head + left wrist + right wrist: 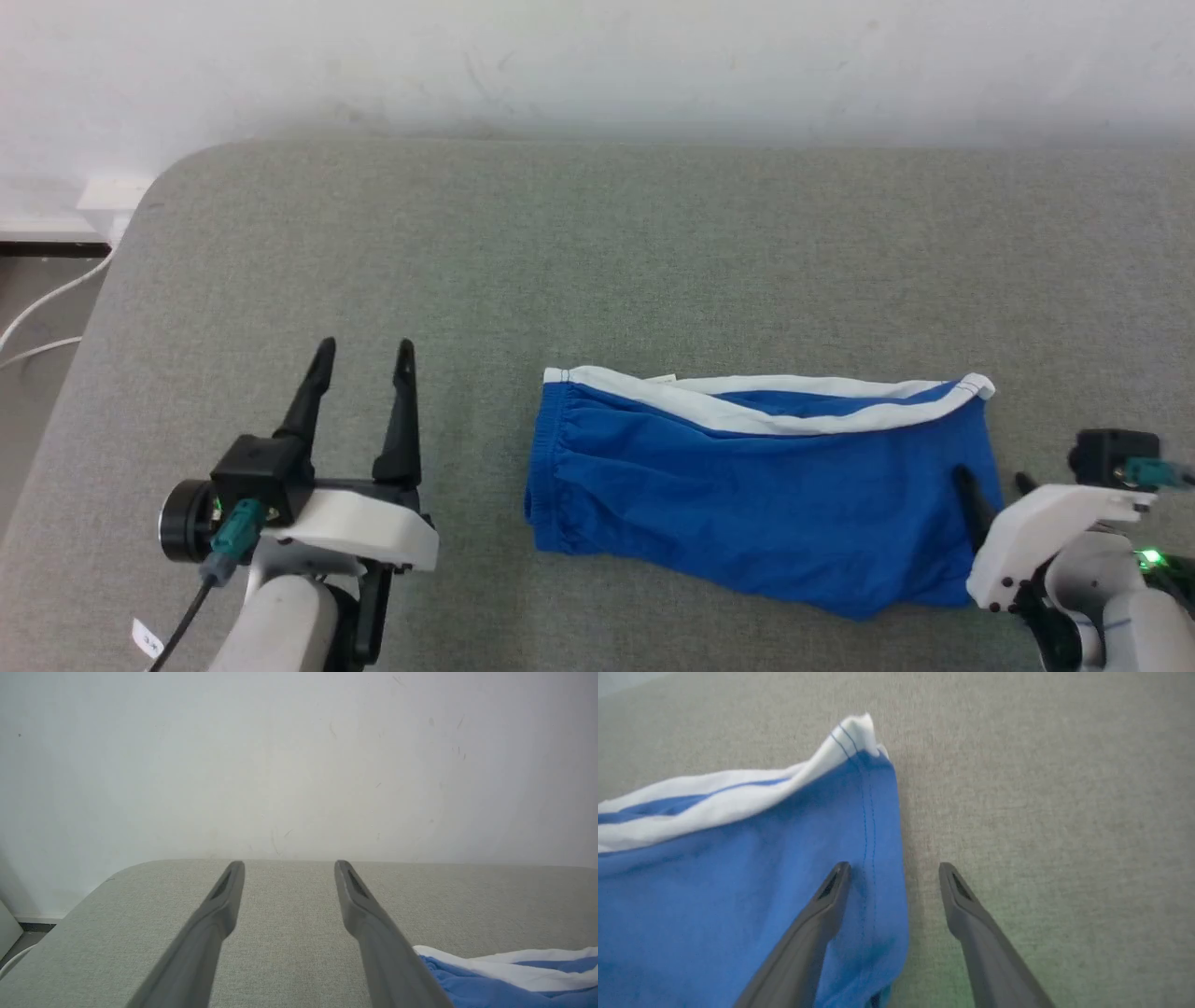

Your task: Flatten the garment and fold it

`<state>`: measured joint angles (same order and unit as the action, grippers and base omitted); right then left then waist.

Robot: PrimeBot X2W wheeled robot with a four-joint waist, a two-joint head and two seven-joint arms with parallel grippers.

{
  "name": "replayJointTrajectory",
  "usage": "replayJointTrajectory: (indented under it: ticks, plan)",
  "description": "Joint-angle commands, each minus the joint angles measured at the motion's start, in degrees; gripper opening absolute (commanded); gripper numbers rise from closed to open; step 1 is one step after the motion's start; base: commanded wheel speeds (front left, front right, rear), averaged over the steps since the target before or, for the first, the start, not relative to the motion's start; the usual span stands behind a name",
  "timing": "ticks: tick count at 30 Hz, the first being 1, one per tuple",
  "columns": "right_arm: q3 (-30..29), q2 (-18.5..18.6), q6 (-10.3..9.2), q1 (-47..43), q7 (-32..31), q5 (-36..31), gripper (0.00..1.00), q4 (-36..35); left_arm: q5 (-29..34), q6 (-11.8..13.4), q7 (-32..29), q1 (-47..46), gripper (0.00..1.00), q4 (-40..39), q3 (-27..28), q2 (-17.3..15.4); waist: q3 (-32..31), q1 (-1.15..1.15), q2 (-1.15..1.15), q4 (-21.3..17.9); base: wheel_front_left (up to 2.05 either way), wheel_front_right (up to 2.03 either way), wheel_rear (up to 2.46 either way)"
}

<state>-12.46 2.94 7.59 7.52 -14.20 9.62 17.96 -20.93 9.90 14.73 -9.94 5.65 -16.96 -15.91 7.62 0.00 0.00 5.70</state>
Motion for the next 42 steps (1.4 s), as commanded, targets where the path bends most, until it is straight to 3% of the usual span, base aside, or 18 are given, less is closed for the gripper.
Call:
replayJointTrajectory:
  ticks: [1, 8, 9, 10, 11, 13, 24, 28, 31, 34, 41, 42]
  plan:
    - [-0.3, -0.1, -0.1, 2.1, -2.9, 0.5, 1.0, 2.4, 1.1, -1.1, 0.3, -0.2, 1.0, 0.3, 1.7, 1.1, 0.1, 0.0, 0.0, 0.1, 0.0, 0.0, 0.0]
    - [2.9, -0.1, -0.1, 4.8, -14.4, 3.7, 1.0, 8.1, 4.2, -4.4, 0.3, 0.9, 1.0, 1.8, 6.4, 4.7, -0.1, 0.0, 0.0, 0.7, 0.0, 0.0, 0.0]
    - [4.1, -0.1, -0.1, 4.5, -15.7, 4.8, 0.77, 8.1, 4.6, -4.6, 0.3, 1.1, 1.0, 2.0, 6.9, 5.2, -0.1, 0.0, 0.0, 0.7, 0.0, 0.0, 0.0]
    - [5.0, -0.1, -0.1, 4.1, -16.5, 5.7, 0.47, 7.9, 4.8, -4.9, 0.3, 1.3, 1.0, 2.1, 7.4, 5.7, -0.1, 0.0, 0.0, 0.7, 0.0, 0.0, 0.0]
    - [5.7, -0.1, -0.1, 3.8, -16.6, 6.3, 0.38, 7.3, 5.1, -5.1, 0.3, 1.6, 1.0, 2.2, 7.8, 6.2, -0.1, 0.0, 0.0, 0.7, 0.0, 0.0, 0.0]
    - [5.9, -0.1, -0.1, 3.3, -15.5, 6.5, 0.0, 5.9, 5.7, -5.7, 0.3, 1.9, 1.0, 2.3, 8.6, 6.9, -0.1, 0.0, 0.0, 0.7, 0.0, 0.0, 0.0]
    - [-6.5, -0.1, -0.1, 0.5, -8.2, -1.0, 0.0, -2.8, 7.8, -8.0, 0.3, 3.4, 1.0, 3.5, 11.9, 9.3, -1.1, 0.0, 0.0, 0.2, 0.0, 0.0, 0.0]
    - [-12.5, -0.1, -0.1, -0.6, -9.4, -6.0, 0.0, -6.5, 8.3, -8.8, 0.3, 3.5, 1.0, 4.2, 12.1, 10.0, -1.1, 0.0, 0.0, 0.5, 0.0, 0.0, 0.0]
    - [-13.7, -0.1, -0.1, -1.9, -11.3, -6.7, 0.0, -9.7, 8.6, -9.3, 0.3, 3.3, 1.0, 4.6, 12.1, 10.5, -1.2, 0.0, 0.0, 0.9, 0.0, 0.0, 0.0]
    - [-11.2, -0.1, -0.1, -3.9, -15.0, -4.7, 0.0, -13.8, 8.8, -9.7, 0.3, 3.3, 1.0, 5.0, 12.2, 10.8, -1.5, 0.0, 0.0, 1.2, 0.0, 0.0, 0.0]
    - [3.1, -0.1, -0.1, -8.4, -24.3, 0.3, 0.0, -30.3, 9.5, -10.3, 0.3, 3.6, 1.0, 5.4, 12.9, 11.2, -2.0, 0.0, 0.0, 1.5, 0.0, 0.0, 0.0]
    - [3.1, -0.1, -0.1, -8.4, -24.3, 0.3, 0.0, -30.3, 9.5, -10.3, 0.3, 3.6, 1.0, 5.4, 12.9, 11.2, -2.0, 0.0, 0.0, 1.5, 0.0, 0.0, 0.0]
